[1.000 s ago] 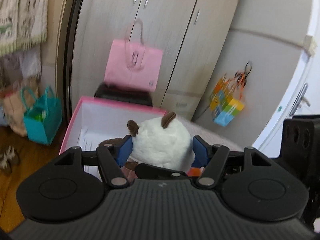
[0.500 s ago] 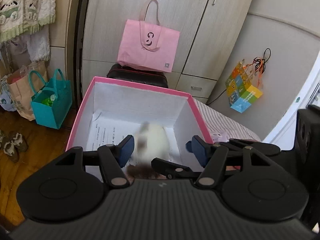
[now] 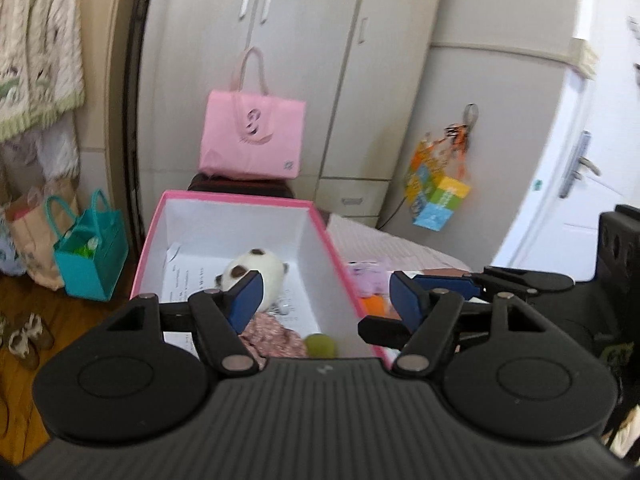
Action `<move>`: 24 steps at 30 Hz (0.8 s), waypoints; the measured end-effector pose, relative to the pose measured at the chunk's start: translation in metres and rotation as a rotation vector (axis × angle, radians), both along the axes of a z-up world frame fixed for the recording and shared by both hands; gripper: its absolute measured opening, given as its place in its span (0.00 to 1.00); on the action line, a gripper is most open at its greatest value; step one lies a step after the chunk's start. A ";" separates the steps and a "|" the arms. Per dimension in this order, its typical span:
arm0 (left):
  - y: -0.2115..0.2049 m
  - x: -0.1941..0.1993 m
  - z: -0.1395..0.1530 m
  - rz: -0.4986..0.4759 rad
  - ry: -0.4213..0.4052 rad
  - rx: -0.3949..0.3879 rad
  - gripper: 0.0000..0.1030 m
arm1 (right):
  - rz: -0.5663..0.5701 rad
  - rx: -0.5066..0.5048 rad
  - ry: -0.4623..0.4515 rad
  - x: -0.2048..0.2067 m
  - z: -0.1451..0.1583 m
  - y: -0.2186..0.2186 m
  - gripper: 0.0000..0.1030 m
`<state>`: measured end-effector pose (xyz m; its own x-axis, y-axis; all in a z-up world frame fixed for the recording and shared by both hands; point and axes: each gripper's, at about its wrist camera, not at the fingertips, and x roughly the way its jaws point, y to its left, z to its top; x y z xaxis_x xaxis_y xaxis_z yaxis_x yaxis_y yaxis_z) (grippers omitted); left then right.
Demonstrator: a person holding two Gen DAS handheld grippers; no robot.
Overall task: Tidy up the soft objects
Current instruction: 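Lower the panda plush into the pink box and open the left gripper, then move the left gripper to the pink strawberry plush while the right gripper reaches the white bath puff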
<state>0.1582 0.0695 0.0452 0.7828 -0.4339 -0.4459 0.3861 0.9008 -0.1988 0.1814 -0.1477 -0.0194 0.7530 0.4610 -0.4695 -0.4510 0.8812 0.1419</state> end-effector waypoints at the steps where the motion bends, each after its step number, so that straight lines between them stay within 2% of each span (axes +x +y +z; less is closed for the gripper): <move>1: -0.002 -0.008 0.003 -0.009 -0.011 0.002 0.67 | -0.002 0.000 -0.010 -0.007 0.002 -0.003 0.77; 4: -0.008 -0.032 0.010 -0.048 -0.042 0.009 0.72 | -0.007 -0.005 -0.029 -0.029 0.008 -0.013 0.77; 12: -0.027 -0.078 0.021 -0.137 -0.088 0.039 0.72 | -0.024 -0.068 -0.065 -0.080 0.019 -0.036 0.77; 19: -0.049 -0.097 0.015 -0.200 -0.071 0.076 0.73 | -0.032 -0.095 -0.067 -0.118 0.014 -0.066 0.77; 24: -0.066 -0.101 0.003 -0.208 -0.041 0.082 0.73 | -0.027 -0.115 -0.073 -0.139 0.003 -0.084 0.77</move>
